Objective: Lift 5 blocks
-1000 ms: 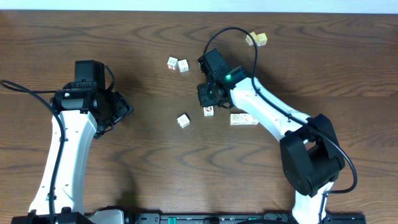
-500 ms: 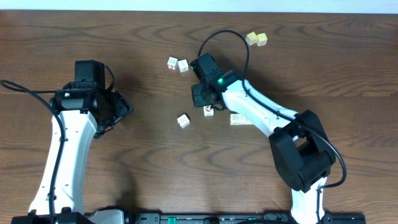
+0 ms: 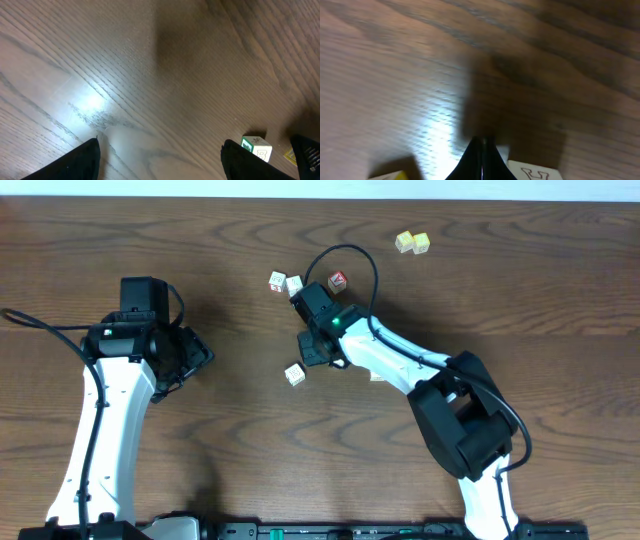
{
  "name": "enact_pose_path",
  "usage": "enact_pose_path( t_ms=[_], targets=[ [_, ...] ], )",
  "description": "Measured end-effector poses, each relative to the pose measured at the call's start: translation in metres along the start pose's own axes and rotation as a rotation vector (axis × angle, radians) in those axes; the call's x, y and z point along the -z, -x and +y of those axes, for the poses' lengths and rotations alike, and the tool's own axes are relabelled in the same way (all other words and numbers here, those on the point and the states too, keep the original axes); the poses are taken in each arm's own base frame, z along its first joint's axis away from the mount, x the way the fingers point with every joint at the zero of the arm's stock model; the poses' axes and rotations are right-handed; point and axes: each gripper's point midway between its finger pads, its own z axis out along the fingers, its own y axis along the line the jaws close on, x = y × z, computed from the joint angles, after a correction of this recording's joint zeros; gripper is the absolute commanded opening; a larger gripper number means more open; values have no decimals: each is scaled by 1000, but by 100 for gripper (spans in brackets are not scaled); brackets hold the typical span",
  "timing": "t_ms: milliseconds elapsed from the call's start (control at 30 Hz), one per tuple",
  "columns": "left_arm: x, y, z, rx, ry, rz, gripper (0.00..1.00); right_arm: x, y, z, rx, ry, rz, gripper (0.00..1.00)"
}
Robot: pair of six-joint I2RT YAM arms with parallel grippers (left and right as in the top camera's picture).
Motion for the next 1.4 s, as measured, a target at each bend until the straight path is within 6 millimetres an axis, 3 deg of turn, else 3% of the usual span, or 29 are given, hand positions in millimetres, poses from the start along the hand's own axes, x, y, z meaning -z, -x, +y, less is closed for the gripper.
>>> enact_pose_path(
  t_ms=[333,600,1200,1400],
  targets=[
    [0,0,0,0,0,0,78,1,2,-19,3,-107,-22,1],
    [0,0,0,0,0,0,78,3,-13,-32,12,-169,36,1],
    [0,0,0,0,0,0,78,8,-25,-42,-6,-217,88,1],
    [0,0,0,0,0,0,78,13,-15,-36,-2,-200,71,1]
  ],
)
